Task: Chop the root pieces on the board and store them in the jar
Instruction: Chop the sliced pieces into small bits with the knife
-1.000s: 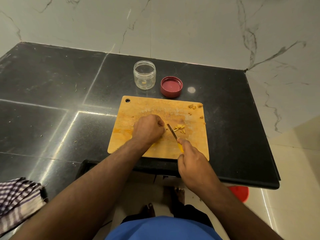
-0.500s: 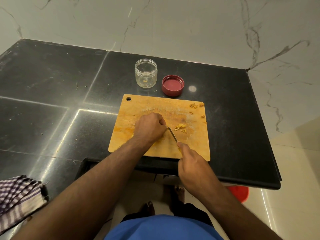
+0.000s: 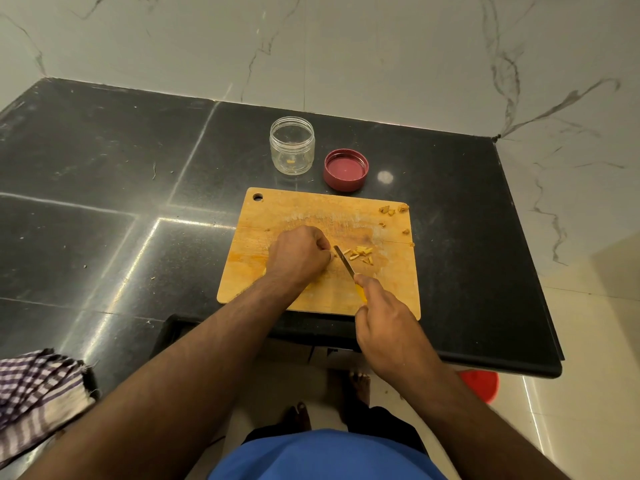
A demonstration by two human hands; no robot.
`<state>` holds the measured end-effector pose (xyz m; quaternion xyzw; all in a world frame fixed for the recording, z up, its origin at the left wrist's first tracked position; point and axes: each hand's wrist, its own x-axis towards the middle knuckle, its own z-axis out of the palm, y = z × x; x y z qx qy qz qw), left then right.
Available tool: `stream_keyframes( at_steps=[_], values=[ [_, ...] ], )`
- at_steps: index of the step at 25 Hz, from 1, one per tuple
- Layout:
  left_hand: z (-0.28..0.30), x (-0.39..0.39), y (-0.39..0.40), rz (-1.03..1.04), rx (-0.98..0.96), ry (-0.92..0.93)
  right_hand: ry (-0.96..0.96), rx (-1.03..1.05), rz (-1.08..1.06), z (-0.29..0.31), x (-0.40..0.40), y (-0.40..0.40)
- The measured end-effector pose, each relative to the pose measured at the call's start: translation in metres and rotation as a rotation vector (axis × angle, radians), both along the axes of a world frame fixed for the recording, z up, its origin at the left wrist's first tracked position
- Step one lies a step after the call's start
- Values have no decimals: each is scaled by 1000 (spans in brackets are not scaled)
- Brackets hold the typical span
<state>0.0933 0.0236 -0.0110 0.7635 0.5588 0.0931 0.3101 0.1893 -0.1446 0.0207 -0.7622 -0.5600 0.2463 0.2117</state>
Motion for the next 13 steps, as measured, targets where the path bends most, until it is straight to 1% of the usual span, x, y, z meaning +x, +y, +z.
stream_keyframes(
  at_steps=[3,7,13],
  values=[
    [-1,1,-1,8,5,-11,-39,2,30,-1,-2,10],
    [1,1,-1,11,8,-14,-75,-50,44,-4,-3,15],
    [0,1,0,-1,16,-2,-80,-51,32,-2,-2,-9]
  ],
)
